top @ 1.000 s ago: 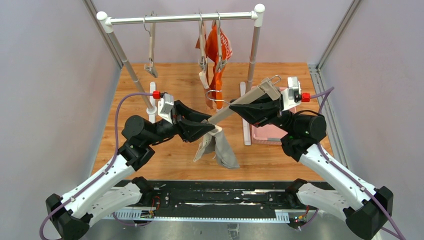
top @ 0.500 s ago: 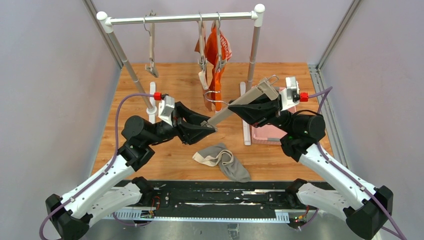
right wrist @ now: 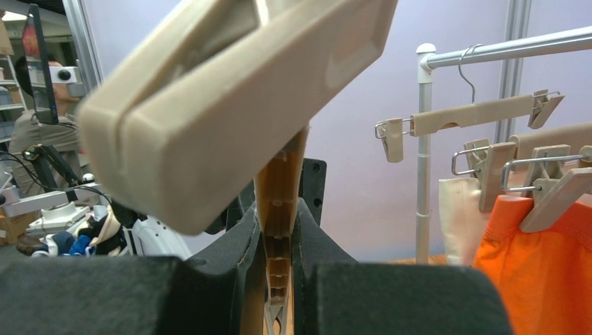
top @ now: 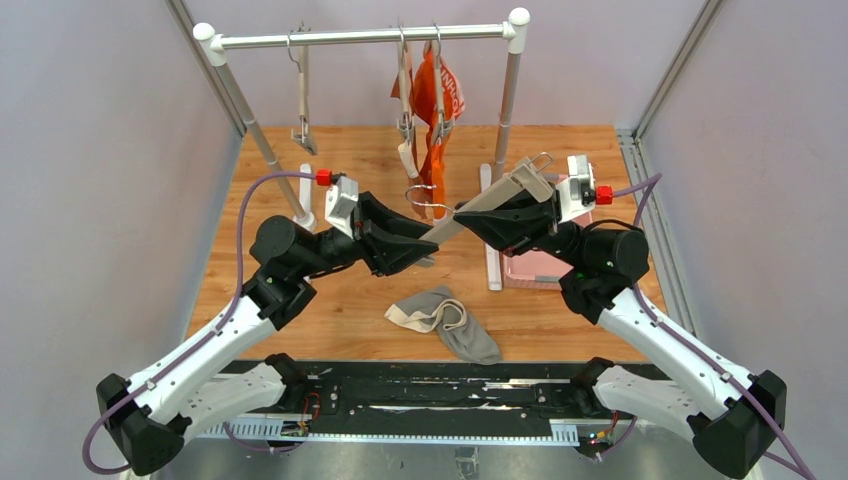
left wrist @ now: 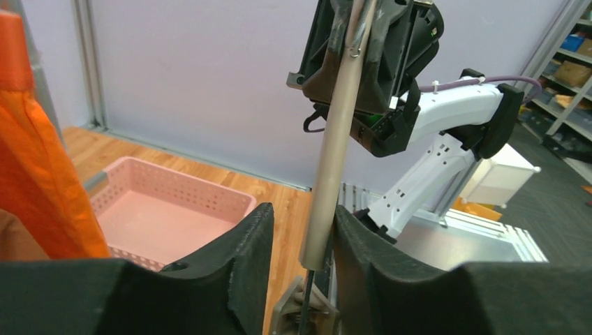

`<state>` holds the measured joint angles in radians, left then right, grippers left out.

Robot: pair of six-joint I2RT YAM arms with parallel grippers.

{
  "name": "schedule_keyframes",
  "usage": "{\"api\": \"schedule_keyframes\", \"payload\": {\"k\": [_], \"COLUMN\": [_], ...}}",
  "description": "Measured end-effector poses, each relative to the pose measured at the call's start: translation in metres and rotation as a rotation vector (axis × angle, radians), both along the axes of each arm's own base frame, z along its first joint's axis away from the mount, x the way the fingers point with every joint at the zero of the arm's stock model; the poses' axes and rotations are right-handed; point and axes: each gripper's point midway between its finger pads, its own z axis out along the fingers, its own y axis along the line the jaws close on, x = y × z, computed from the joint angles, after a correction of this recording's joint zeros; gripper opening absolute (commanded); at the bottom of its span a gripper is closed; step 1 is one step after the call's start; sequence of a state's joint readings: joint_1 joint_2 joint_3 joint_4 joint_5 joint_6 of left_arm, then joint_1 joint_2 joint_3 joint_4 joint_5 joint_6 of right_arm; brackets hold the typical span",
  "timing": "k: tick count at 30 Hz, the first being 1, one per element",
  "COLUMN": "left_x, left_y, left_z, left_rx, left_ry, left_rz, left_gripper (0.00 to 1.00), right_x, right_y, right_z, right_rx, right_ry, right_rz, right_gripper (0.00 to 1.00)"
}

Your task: Remove the underwear clipped to the hanger

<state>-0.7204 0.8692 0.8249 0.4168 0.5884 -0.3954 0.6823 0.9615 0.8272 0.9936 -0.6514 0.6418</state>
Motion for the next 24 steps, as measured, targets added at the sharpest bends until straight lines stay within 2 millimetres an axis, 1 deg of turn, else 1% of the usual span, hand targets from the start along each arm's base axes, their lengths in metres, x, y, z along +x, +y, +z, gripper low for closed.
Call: {"api": "schedule_keyframes", "payload": {"k": [2,5,6,8,9,12,13,14,16,17,24], "left_x": [0.003,0.0037,0.0033,0.0025,0.0018,-0.0001,-0.0002,-0.0004,-0.0006,-0.0007,-0.0031], "left_y": [-0.005,-0.0094,-0.0103,-0.0113,-0.0116,-0.0117,-0.0117,-0.0118,-0.0118,-0.0118,-0.0113], "left_z": [-0.0068,-0.0108,-0.0112,-0.0114,-0.0112,-0.0107,-0.0107,-0.0108,-0.0109,-0.0109,-0.0101], "left_rx": [0.017,0.032,0.035,0.039,0.041,0.043,0.043,0.043,0.044,0.044,0.044], "left_ry": [0.02,0.032,0.033,0.035,0.034,0.031,0.031,0.031,0.031,0.031,0.031], "left_rz": [-0.013,-0.033,-0.039,-0.049,-0.053,-0.063,-0.064,-0.065,-0.066,-0.066,-0.076], "left_gripper": [0.37,0.34,0.32,0.25,0.23,0.22,0.2,0.15,0.01,0.0,0.0], "right_x": [0.0006,0.0036,0.004,0.005,0.0053,0.0049,0.0049,0.0048,0.0051,0.0052,0.0057], "right_y": [0.0008,0.003,0.0037,0.0046,0.0047,0.005,0.005,0.0052,0.0055,0.0055,0.0066], "right_z": [-0.0012,-0.0043,-0.0051,-0.0061,-0.0064,-0.0062,-0.0062,-0.0062,-0.0063,-0.0062,-0.0056], "right_rx": [-0.005,-0.014,-0.016,-0.019,-0.019,-0.019,-0.02,-0.02,-0.021,-0.021,-0.029], "right_ry": [-0.005,0.001,0.003,0.006,0.006,0.005,0.005,0.006,0.006,0.006,0.011], "right_rz": [-0.004,-0.009,-0.008,-0.008,-0.008,-0.007,-0.007,-0.006,-0.006,-0.006,-0.004], "right_gripper": [0.01,0.01,0.01,0.01,0.01,0.01,0.0,0.01,0.01,0.01,0.01]}}
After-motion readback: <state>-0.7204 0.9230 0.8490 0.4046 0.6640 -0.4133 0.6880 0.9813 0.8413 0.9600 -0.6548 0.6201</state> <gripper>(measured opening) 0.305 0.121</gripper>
